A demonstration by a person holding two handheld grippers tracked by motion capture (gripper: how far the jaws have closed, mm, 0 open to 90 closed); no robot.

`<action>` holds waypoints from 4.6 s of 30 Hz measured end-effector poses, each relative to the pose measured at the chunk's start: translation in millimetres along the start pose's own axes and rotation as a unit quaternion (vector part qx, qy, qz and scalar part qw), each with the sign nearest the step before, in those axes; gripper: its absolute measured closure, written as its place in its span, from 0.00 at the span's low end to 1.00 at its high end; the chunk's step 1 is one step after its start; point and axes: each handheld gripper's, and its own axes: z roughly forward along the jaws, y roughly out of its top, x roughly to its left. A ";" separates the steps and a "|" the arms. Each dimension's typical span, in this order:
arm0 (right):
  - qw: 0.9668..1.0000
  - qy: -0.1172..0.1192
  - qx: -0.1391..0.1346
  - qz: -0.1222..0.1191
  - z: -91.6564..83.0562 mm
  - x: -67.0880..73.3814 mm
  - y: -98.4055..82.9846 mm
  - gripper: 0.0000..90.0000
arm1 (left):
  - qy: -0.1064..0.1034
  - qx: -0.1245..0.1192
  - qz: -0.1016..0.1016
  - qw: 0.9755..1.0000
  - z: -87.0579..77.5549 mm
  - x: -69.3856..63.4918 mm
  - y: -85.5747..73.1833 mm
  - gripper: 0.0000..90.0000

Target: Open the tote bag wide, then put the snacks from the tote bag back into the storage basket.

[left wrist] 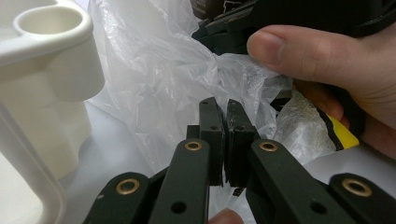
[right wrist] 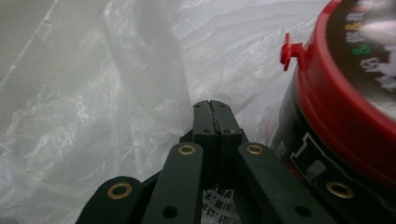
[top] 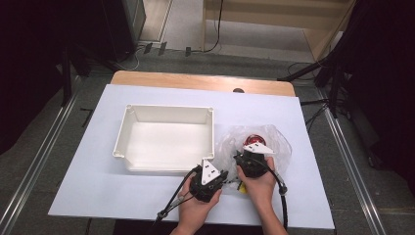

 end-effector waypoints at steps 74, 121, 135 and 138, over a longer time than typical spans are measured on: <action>0.995 0.005 -0.094 0.022 -92.2 -69.3 21.9 0.31 | 0.000 0.003 -0.006 1.000 0.9 1.0 0.1 1.00; 0.999 -0.028 -0.022 0.028 -28.3 -48.6 10.2 0.25 | 0.002 0.010 0.002 1.000 1.6 -0.1 0.6 1.00; 0.998 -0.028 0.000 0.047 -20.7 -50.0 8.0 0.23 | 0.001 0.010 0.001 1.000 1.9 0.0 0.7 1.00; 0.999 -0.037 0.001 0.038 -19.7 -48.3 7.2 0.25 | 0.001 0.010 0.001 1.000 1.7 0.0 0.7 1.00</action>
